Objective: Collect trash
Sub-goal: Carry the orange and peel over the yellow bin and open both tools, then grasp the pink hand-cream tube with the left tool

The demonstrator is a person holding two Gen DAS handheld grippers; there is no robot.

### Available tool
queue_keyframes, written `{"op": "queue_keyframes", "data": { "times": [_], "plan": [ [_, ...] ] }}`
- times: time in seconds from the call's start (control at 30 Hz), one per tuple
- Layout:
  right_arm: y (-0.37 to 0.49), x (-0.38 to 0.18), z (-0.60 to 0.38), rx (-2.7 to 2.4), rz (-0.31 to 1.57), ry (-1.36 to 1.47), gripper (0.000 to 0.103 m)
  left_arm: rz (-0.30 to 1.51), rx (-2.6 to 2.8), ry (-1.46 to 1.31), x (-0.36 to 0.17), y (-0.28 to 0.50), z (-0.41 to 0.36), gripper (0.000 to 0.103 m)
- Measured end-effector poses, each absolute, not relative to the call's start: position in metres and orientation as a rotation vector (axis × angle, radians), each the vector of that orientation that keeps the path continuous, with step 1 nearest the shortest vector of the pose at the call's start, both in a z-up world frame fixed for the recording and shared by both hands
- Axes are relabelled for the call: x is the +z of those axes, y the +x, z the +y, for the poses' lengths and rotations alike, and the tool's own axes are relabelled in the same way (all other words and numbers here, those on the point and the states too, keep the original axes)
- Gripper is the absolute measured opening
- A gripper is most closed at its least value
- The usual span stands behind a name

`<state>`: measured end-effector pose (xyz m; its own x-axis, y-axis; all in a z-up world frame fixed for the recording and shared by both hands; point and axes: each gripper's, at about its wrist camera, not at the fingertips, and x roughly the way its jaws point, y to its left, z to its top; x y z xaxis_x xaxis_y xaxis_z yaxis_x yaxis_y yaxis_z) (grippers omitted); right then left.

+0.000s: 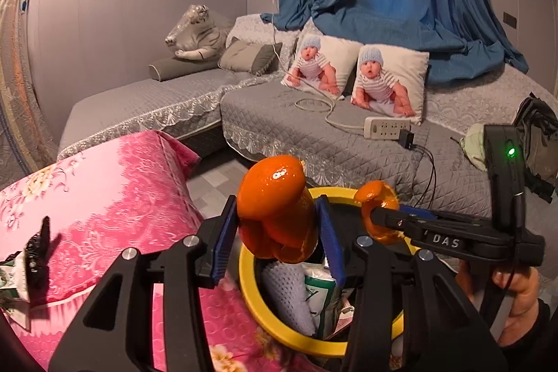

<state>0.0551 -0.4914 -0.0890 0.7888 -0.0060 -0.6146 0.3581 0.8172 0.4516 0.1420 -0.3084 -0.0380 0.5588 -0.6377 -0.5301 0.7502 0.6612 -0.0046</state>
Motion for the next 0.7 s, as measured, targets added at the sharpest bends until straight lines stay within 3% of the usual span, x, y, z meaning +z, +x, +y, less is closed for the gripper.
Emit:
{"op": "queue_keyframes", "data": {
  "times": [0.1, 0.2, 0.23, 0.37, 0.7],
  "plan": [
    [0.054, -0.092, -0.497, -0.226, 0.647, 0.609, 0.040, 0.550, -0.822, 0.229, -0.047, 0.148, -0.316, 0.049],
    [0.050, -0.092, -0.503, -0.281, 0.640, 0.615, 0.051, 0.532, -0.788, 0.226, -0.047, 0.150, -0.314, 0.077],
    [0.048, -0.091, -0.506, -0.292, 0.631, 0.623, 0.054, 0.524, -0.770, 0.210, -0.045, 0.152, -0.309, 0.081],
    [0.038, -0.083, -0.511, -0.322, 0.589, 0.615, 0.066, 0.524, -0.750, 0.172, -0.034, 0.156, -0.290, 0.087],
    [0.046, -0.054, -0.484, -0.248, 0.563, 0.535, 0.066, 0.361, -0.724, 0.116, 0.026, 0.118, -0.221, 0.090]
  ]
}}
